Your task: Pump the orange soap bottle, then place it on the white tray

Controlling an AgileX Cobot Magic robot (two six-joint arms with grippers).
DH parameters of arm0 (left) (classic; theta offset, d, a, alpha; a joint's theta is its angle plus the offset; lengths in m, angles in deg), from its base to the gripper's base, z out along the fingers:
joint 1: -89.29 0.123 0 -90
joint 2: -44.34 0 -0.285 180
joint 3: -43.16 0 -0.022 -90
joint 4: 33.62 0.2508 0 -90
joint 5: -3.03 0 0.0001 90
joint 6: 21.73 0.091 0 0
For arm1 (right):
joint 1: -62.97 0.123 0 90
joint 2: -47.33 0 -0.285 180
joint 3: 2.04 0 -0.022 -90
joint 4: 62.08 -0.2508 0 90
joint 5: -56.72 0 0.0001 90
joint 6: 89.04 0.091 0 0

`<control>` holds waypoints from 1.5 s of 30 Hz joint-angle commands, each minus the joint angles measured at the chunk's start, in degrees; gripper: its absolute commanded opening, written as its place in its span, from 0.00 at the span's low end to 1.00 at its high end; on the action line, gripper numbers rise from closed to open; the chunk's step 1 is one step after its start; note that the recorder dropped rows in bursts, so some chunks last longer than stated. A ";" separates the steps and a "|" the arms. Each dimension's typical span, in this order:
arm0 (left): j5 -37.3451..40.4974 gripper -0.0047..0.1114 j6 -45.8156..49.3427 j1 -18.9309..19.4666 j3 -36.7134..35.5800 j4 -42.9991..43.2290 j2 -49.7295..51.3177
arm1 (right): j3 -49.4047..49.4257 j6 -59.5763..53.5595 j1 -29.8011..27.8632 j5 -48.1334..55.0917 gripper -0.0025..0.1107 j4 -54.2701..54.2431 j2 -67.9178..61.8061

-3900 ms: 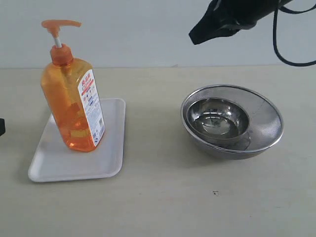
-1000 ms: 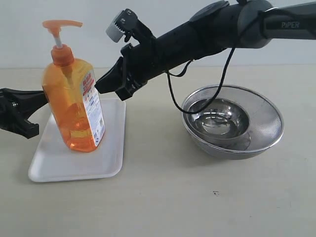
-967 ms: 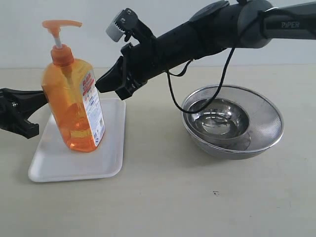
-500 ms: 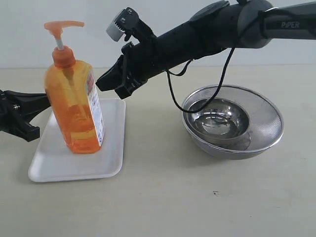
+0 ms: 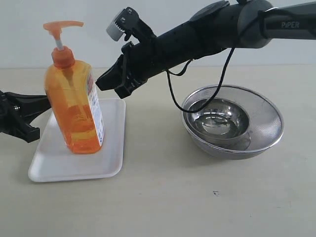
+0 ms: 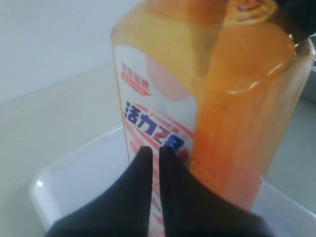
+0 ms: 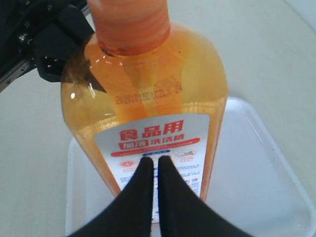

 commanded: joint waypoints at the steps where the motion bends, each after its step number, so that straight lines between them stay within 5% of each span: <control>1: 1.38 0.08 -0.29 0.09 0.19 0.00 0.02 | -0.34 0.21 0.04 -0.16 0.02 -0.22 0.11; 19: 0.96 0.08 1.22 0.09 0.19 -7.09 -1.03 | -0.34 2.84 -0.07 -4.46 0.02 6.78 2.90; 37: 11.48 0.08 -1.73 0.09 0.19 -7.57 -22.40 | -0.34 2.73 -0.70 -5.94 0.02 11.17 10.11; 45: 16.17 0.08 -7.52 0.09 0.07 -5.09 -31.14 | -0.34 3.91 -5.65 -2.40 0.02 12.78 13.86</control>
